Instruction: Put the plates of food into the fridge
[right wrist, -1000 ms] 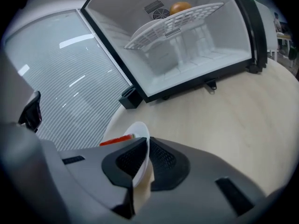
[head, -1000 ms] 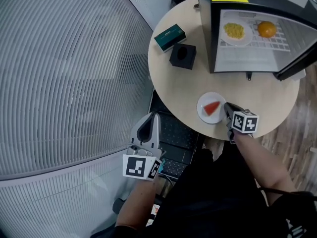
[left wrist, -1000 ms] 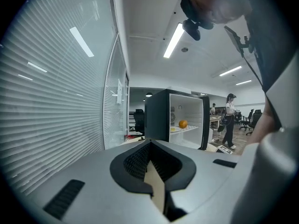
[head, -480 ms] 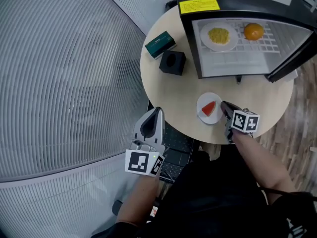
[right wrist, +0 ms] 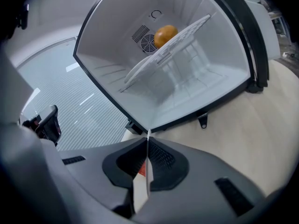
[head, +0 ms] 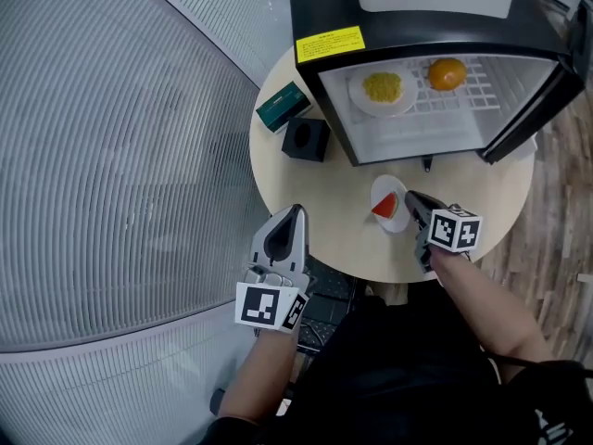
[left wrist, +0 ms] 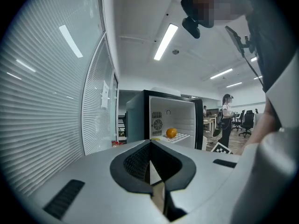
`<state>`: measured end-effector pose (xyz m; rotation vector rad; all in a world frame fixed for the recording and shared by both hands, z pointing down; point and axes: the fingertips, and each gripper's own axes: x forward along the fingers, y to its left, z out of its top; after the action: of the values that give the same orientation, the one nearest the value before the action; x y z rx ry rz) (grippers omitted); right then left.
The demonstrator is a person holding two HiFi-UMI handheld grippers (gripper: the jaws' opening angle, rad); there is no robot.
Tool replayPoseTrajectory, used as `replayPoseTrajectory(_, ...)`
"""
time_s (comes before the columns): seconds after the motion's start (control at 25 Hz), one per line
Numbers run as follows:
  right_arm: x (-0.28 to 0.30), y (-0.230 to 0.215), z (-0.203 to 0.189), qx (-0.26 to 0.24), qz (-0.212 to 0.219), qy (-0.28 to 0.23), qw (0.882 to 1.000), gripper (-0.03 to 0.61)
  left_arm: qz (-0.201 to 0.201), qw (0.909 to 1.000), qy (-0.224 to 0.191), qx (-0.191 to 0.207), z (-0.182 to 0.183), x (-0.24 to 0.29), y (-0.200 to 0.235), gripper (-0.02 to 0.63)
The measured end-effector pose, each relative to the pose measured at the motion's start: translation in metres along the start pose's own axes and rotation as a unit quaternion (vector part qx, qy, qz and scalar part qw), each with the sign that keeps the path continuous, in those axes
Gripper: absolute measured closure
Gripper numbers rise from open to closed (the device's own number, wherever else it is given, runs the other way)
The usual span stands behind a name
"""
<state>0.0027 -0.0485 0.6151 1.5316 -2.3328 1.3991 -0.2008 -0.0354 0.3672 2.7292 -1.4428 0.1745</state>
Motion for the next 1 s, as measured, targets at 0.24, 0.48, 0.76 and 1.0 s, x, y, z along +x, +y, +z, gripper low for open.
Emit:
replayPoseTrajectory(0.24,-0.004,0.008,0.02,-0.003,0.017,-0.013,1.0,0.561,-0.004,1.0,-0.004,0.003,0.006,0.011,-0.005,0.607)
replayPoseTrajectory(0.48,-0.006,0.012,0.032,0.001,0.027,-0.021,0.999,0.561,-0.006,0.9999,-0.007,0.004,0.009,0.019,-0.007,0.607)
replayPoseTrajectory(0.76,-0.01,0.018,0.05,0.009,0.038,-0.039,0.998,0.561,-0.008,0.9999,-0.011,0.004,0.012,0.025,-0.008,0.607)
replayPoseTrajectory(1.0,-0.007,0.025,0.076,0.017,0.05,-0.061,0.997,0.561,-0.002,0.9999,-0.013,0.006,0.014,0.026,-0.006,0.607)
